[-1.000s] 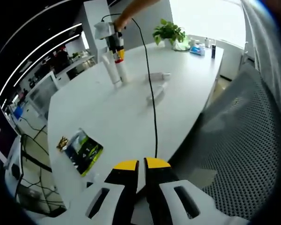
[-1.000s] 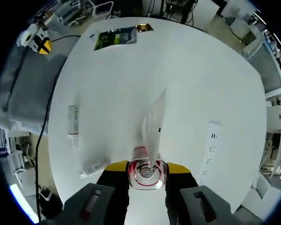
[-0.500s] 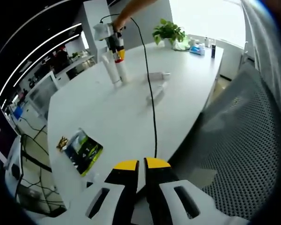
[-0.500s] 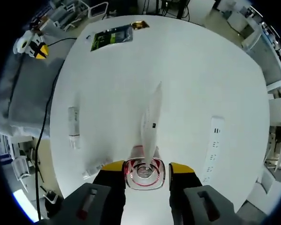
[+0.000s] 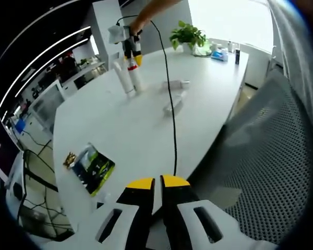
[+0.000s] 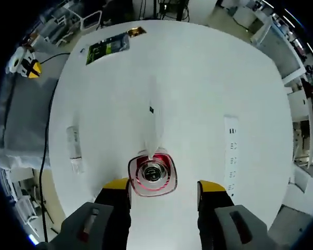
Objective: Arrange the skincare products in the storage area until every visible bottle or jar stands upright without overlapping.
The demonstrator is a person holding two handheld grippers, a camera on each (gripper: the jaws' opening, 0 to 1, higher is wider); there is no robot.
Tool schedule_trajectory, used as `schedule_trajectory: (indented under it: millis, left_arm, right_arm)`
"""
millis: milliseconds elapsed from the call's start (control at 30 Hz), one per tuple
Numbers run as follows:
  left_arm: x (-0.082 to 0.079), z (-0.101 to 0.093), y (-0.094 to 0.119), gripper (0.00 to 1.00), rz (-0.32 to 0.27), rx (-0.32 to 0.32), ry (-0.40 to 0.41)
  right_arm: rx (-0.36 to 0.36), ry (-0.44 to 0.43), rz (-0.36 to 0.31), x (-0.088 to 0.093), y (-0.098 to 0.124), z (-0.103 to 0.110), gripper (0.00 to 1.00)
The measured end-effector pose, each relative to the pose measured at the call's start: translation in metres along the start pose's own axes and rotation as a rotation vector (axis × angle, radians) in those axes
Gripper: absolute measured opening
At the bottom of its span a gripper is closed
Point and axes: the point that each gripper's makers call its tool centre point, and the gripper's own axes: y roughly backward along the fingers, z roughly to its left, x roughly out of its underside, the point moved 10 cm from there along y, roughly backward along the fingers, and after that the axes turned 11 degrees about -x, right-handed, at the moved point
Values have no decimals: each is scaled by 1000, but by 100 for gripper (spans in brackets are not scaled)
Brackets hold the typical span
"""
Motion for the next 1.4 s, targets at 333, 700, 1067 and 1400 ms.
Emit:
schedule_trajectory:
  millis: [333,700,1067,1400]
  left_arm:
    - [-1,0,0,2,-12,3,-4]
    - [-2,-1,1,1,-17,9,-5]
    - [-3,-2,2,0,-30,14,-4]
    - [-3,-4,1,0,-24,34,-12]
  right_arm:
    - [6,-297,-154,66,-27,32,60]
    - [-36,-593,-241,128,-83,124,55]
    - [31,-643,-239,142,-110,161,35]
    - [65,-633,-240,137,-124,161,17]
